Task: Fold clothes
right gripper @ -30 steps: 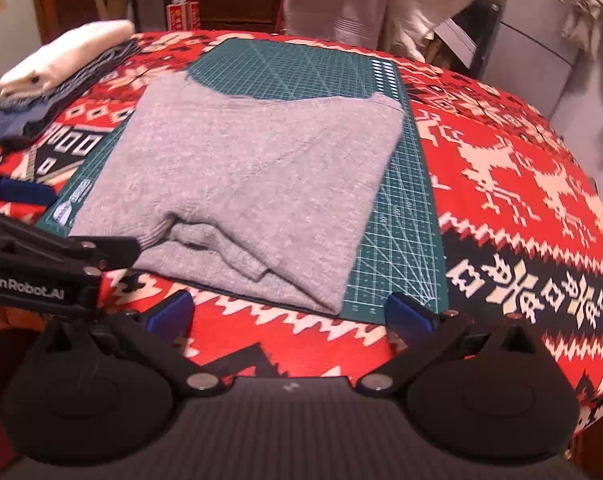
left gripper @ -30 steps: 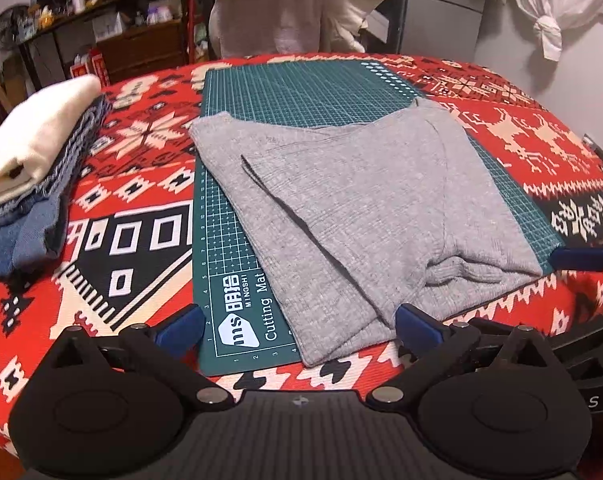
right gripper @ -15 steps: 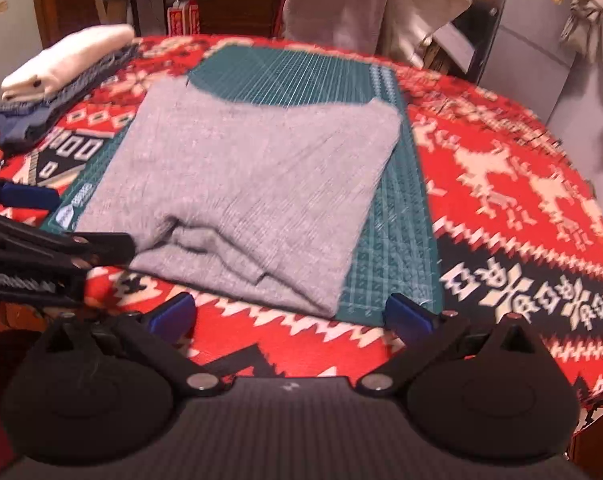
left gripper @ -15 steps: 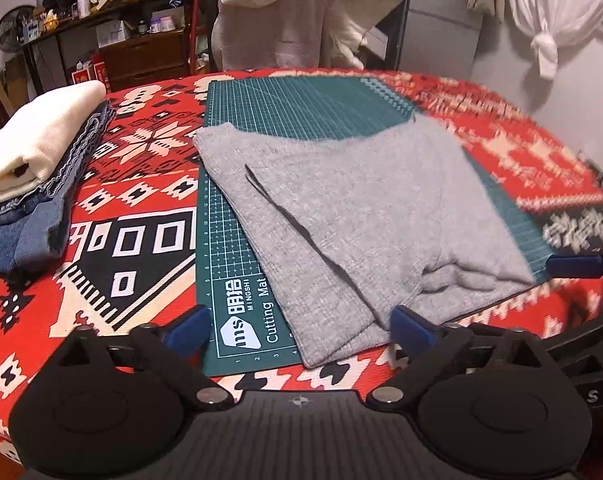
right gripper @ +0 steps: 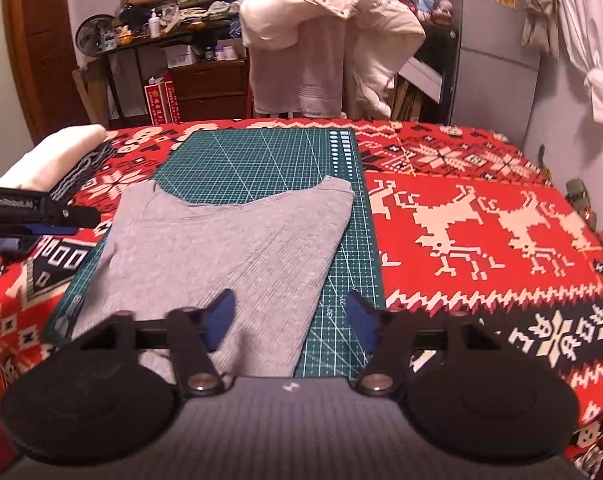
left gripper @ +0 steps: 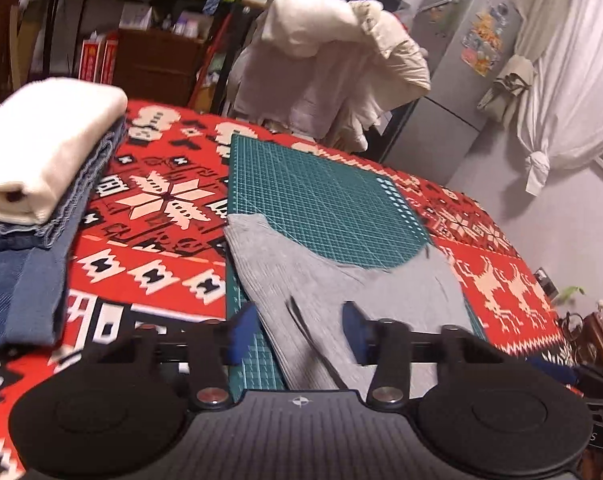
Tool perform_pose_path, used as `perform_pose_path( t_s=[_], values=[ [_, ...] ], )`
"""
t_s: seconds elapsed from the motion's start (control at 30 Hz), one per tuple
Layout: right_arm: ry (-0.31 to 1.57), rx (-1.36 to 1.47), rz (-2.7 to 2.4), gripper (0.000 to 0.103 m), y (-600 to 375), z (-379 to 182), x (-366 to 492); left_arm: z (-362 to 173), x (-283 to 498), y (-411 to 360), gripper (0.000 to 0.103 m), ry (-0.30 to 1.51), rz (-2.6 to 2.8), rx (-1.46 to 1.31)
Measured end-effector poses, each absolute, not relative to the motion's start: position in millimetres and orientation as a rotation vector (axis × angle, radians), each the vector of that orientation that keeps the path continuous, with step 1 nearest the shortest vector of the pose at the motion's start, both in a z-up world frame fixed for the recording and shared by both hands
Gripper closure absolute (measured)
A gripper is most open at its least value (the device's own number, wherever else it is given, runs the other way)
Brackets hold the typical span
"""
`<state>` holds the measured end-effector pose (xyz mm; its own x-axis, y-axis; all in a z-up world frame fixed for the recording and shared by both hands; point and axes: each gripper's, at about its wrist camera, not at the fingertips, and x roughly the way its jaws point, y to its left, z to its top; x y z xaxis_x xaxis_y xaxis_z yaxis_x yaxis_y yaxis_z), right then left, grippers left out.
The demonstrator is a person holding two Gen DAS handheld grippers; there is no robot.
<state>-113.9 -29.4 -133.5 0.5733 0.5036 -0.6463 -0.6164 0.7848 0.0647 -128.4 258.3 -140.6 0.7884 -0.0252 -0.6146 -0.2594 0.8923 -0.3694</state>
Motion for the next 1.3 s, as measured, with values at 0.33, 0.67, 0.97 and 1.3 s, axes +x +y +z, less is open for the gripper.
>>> perform_pose_path(
  t_s=[0.33,0.67,0.97,1.3],
  values=[
    [0.743,-0.149,0.693,0.068,-14,-141,-87,-163,-102,280,0.101,0.721,0.080,-0.618],
    [0.759,-0.139,0.717,0.086,1,-142,-75,-165,-108,277,0.102,0.703,0.113,-0.543],
    [0.812,-0.210,0.859,0.092,25,-152,-95,-163,-107,272,0.101,0.711,0.122,-0.484],
    [0.844,-0.179,0.888,0.092,13,-146,-116,-157,-124,283,0.078,0.708,0.138,-0.620]
  ],
)
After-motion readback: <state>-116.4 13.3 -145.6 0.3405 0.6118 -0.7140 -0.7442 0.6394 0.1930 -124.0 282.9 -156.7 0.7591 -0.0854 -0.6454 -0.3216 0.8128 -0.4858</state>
